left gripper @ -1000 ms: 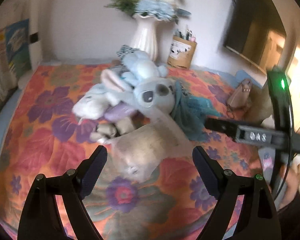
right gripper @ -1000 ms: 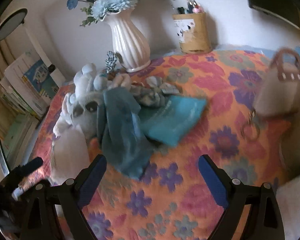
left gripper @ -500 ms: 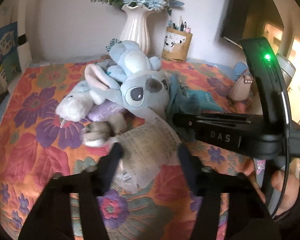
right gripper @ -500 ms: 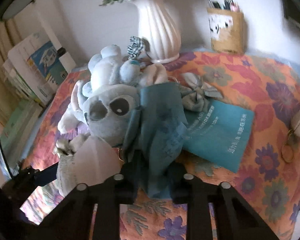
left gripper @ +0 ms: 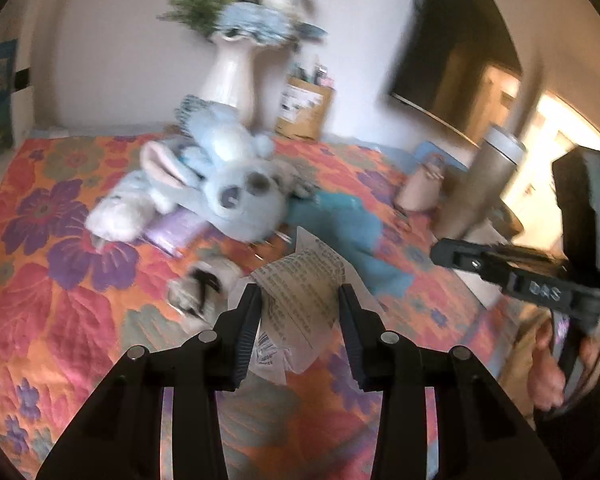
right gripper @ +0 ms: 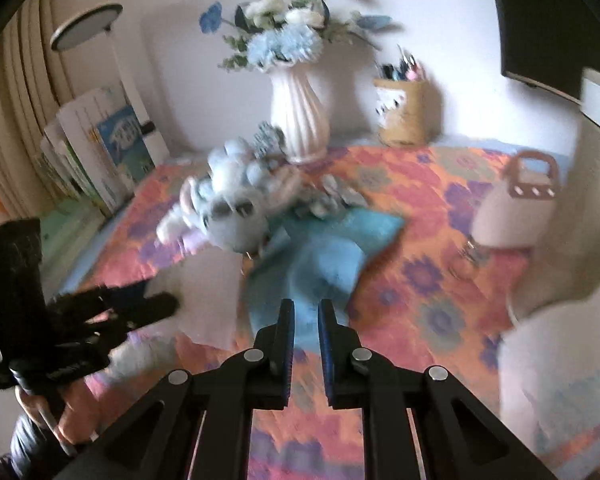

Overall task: Organize soft objects
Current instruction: 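Grasp the clear printed plastic bag with the left tool, then grasp the blue cloth with the right tool while the left tool holds the bag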

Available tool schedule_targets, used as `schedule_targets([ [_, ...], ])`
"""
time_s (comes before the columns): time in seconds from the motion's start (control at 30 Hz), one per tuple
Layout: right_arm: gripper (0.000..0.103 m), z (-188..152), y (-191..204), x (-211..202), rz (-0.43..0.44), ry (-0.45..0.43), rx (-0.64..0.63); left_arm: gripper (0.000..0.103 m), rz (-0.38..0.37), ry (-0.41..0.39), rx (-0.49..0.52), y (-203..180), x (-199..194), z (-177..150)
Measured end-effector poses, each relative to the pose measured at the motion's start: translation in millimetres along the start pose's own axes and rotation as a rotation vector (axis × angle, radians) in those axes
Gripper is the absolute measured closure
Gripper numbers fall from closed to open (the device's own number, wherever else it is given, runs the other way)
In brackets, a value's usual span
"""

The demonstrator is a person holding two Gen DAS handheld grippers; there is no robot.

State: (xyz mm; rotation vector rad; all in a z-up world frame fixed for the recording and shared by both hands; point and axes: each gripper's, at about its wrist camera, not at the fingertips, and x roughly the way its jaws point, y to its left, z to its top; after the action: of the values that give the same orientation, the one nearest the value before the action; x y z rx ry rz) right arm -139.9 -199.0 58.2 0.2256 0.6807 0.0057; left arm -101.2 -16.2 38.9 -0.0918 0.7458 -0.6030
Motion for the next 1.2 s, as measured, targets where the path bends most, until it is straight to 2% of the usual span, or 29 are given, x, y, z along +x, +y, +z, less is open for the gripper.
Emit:
schedule_targets([
  [0.07, 0.09, -4, -7, 4, -0.008, 0.034, 0.016, 0.065, 0.021, 0.045, 0.034, -10, 4, -5],
  [0.13, 0.086, -10, -17, 12, -0.014, 0.064, 0.034, 0.064, 0.088, 0.083, 0.065, -17, 9, -10],
  [0.2, 0.08, -16, -25, 22, -0.01, 0.106, 0.075, 0.056, 0.113, 0.086, 0.066, -16, 7, -12],
  [0.23, 0.071, -17, -28, 26, 0.026, 0.12, 0.1, 0.056, 0.119, 0.082, 0.054, -15, 5, -13],
  [0.27, 0.053, -18, -29, 26, 0.048, 0.12, 0.114, 0.056, 0.115, 0.082, 0.036, -13, 3, -12],
  [0.3, 0.043, -18, -30, 25, 0.06, 0.111, 0.125, 0.05, 0.102, 0.086, 0.025, -11, 2, -13],
  [0.33, 0.029, -15, -29, 24, 0.063, 0.088, 0.131, 0.035, 0.09, 0.093, 0.022, -11, 2, -13],
  [0.37, 0.021, -13, -27, 23, 0.064, 0.073, 0.129, 0.028, 0.092, 0.089, 0.034, -13, 3, -14],
  [0.4, 0.02, -8, -25, 24, 0.066, 0.061, 0.125, 0.023, 0.101, 0.084, 0.045, -16, 3, -15],
  [0.53, 0.02, 11, -16, 47, 0.054, 0.099, 0.132, 0.023, 0.12, 0.122, 0.072, -24, 19, -16],
  [0.6, 0.02, 18, -11, 64, 0.045, 0.128, 0.138, 0.023, 0.162, 0.13, 0.088, -27, 25, -16],
  [0.67, 0.02, 19, -6, 78, 0.046, 0.151, 0.141, 0.023, 0.21, 0.15, 0.112, -30, 32, -17],
  [0.73, 0.02, 16, 1, 90, 0.03, 0.173, 0.135, 0.031, 0.215, 0.146, 0.119, -31, 33, -18],
  [0.77, 0.02, 14, 8, 93, -0.009, 0.157, 0.113, 0.032, 0.212, 0.142, 0.119, -31, 32, -18],
  [0.83, 0.023, 11, 17, 95, -0.061, 0.143, 0.064, 0.043, 0.213, 0.134, 0.116, -30, 31, -18],
  [0.87, 0.035, 9, 22, 95, -0.101, 0.133, 0.035, 0.046, 0.217, 0.128, 0.112, -29, 30, -18],
  [0.9, 0.042, 7, 23, 94, -0.123, 0.124, 0.015, 0.051, 0.217, 0.125, 0.108, -28, 30, -18],
  [0.93, 0.057, 7, 25, 93, -0.113, 0.118, 0.002, 0.054, 0.209, 0.122, 0.103, -28, 30, -18],
  [0.97, 0.078, 7, 25, 90, -0.084, 0.108, -0.002, 0.055, 0.203, 0.114, 0.101, -28, 28, -17],
  [1.0, 0.085, 6, 25, 89, -0.086, 0.106, -0.005, 0.056, 0.198, 0.11, 0.101, -29, 27, -18],
  [1.07, 0.093, 3, 19, 83, -0.073, 0.092, 0.013, 0.057, 0.19, 0.106, 0.103, -30, 24, -19],
  [1.2, 0.093, -2, 2, 49, 0.038, 0.014, 0.094, 0.058, 0.171, 0.08, 0.088, -33, 15, -18],
])
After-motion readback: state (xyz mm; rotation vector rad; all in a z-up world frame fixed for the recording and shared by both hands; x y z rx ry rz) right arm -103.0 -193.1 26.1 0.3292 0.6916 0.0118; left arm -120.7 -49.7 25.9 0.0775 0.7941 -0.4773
